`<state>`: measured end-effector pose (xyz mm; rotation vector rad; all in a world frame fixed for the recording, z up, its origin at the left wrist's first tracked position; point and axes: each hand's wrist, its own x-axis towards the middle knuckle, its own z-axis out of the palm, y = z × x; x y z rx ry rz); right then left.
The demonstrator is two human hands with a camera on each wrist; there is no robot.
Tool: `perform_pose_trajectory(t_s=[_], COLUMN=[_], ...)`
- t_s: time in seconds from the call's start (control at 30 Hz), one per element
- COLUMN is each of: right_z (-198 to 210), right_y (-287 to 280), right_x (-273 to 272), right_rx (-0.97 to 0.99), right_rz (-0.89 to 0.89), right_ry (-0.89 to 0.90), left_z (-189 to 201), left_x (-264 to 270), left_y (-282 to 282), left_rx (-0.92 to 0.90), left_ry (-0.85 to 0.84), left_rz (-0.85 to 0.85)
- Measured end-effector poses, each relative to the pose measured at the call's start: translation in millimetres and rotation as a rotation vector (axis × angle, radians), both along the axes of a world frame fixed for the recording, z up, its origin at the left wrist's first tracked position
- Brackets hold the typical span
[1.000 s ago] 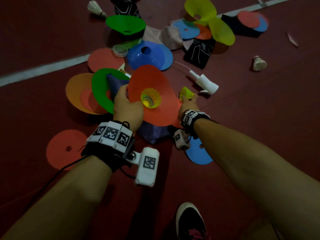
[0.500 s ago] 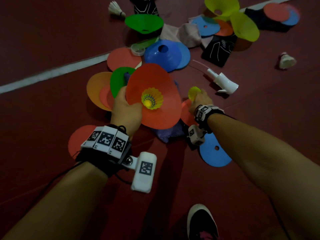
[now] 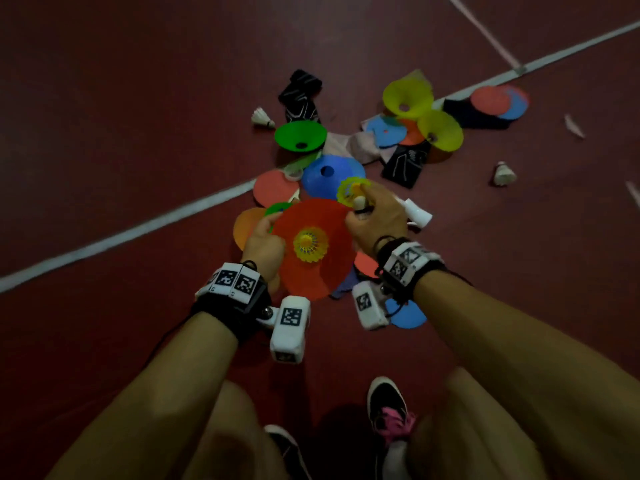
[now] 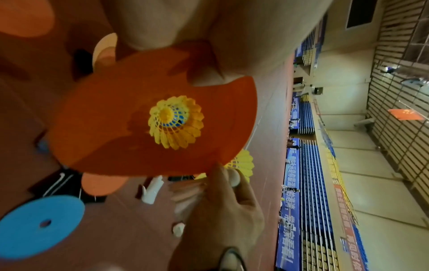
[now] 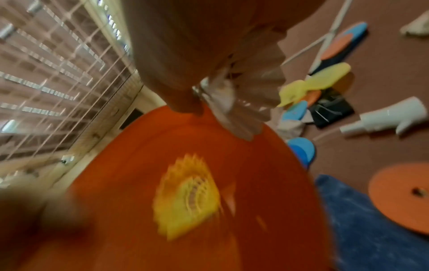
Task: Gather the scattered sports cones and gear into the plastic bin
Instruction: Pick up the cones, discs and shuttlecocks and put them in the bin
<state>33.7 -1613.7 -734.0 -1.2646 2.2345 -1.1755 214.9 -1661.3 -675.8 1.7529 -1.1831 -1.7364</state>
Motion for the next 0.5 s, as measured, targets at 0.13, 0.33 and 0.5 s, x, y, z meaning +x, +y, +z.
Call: perform_pose_trajectory(t_s=[0.13,0.33,0.5], right_z=[136.9,340.3,455.3], right_y=[48.7,117.3,189.5], right_x=[6.0,-14.7,-32.5], right_rx=[0.202,0.39,0.372], right_rz=[0.147,0.109,-0.157], right_ry=[0.07,0.164,0.333], left_z=[137.9,334.3,457.4], left_x=[-14.8,-54.7,-85.9], left_y=[15.4,78.8,141.0], left_rx=[0.111,0.407,0.188], left_ry=[0.11,0.332,0.387], left_rz=[0.056,0.003,-0.142])
